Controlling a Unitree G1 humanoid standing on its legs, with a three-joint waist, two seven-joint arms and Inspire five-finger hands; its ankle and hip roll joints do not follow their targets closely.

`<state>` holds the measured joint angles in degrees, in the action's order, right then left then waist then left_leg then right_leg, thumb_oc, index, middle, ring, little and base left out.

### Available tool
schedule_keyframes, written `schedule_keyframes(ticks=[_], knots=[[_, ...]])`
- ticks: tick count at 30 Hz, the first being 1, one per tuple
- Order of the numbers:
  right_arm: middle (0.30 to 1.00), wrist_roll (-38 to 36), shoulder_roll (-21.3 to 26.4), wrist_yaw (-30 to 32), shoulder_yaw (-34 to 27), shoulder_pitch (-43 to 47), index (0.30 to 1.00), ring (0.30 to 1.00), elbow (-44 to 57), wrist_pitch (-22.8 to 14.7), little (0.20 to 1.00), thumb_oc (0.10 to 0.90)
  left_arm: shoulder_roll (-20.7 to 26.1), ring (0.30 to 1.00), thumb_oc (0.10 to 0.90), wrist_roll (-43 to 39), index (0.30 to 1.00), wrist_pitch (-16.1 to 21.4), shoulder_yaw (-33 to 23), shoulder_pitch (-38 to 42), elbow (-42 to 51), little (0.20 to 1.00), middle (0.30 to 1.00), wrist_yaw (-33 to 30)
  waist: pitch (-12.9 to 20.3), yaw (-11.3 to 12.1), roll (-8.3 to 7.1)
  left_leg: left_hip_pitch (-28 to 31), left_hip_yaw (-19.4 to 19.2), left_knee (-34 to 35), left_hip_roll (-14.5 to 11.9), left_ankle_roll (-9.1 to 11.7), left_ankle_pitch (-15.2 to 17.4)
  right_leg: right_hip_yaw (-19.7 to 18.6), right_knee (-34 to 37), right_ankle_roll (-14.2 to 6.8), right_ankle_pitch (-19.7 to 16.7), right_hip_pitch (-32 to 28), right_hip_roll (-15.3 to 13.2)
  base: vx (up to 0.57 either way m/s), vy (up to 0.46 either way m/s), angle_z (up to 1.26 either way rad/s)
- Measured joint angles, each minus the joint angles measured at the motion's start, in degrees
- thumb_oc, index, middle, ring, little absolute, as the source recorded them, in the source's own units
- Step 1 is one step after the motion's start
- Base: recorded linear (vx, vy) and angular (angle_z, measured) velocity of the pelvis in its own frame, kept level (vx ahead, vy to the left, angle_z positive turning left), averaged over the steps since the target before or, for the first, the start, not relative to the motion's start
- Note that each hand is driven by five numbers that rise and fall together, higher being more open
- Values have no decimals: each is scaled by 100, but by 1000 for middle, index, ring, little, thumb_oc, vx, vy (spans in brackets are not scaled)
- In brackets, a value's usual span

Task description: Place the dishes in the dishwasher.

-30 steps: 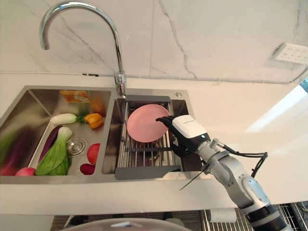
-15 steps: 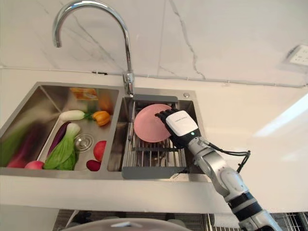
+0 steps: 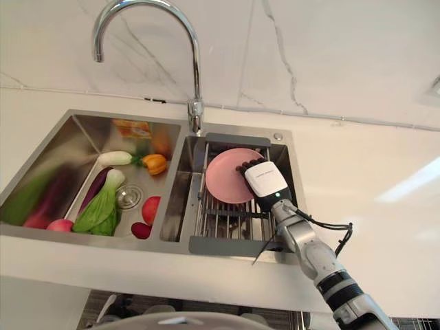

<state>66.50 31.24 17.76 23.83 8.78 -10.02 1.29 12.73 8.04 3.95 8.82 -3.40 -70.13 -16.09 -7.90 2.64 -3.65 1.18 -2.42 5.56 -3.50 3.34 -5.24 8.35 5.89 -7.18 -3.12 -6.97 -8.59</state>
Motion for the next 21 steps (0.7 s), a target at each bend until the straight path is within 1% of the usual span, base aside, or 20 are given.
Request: schedule_keyframes(ticks=[4, 10, 13, 18, 21], knots=[[300, -30, -6, 438, 0, 200, 300, 300, 9, 70, 300, 400, 1, 900, 800, 0, 900, 50, 108, 1, 8, 900, 900, -99, -22, -1, 37, 8, 34, -1, -2, 9, -17, 38, -7, 0, 1, 0, 9, 2, -4, 4], [300, -188, -2, 507, 1, 214, 300, 300, 73, 16, 300, 400, -23, 900, 800, 3, 900, 59, 129, 11, 15, 900, 900, -152, -62, 10, 76, -3, 57, 0, -7, 26, -22, 61, -7, 1, 1, -3, 18, 0, 0, 0], [300, -637, -13, 551, -13, 181, 300, 300, 283, -35, 300, 400, -29, 900, 800, 58, 900, 59, 139, 5, 16, 900, 900, -231, -81, 6, 87, -6, 63, 0, -12, 29, -23, 65, -7, 1, 1, -3, 23, 0, 0, 0], [300, -1046, 26, 723, -63, 141, 300, 300, 611, -191, 300, 400, -30, 900, 800, 138, 900, 58, 136, -7, 17, 900, 900, -258, -101, -21, 86, -6, 64, 0, -12, 21, -31, 66, -9, 1, 1, -4, 23, 0, 0, 0], [300, -1198, -21, 921, -308, 45, 300, 300, 1094, -314, 300, 400, -60, 900, 800, 181, 900, 54, 140, -11, 24, 900, 900, -315, -113, -15, 82, -2, 68, 0, -8, 31, -23, 69, -9, 2, 2, -7, 20, 0, 0, 0]])
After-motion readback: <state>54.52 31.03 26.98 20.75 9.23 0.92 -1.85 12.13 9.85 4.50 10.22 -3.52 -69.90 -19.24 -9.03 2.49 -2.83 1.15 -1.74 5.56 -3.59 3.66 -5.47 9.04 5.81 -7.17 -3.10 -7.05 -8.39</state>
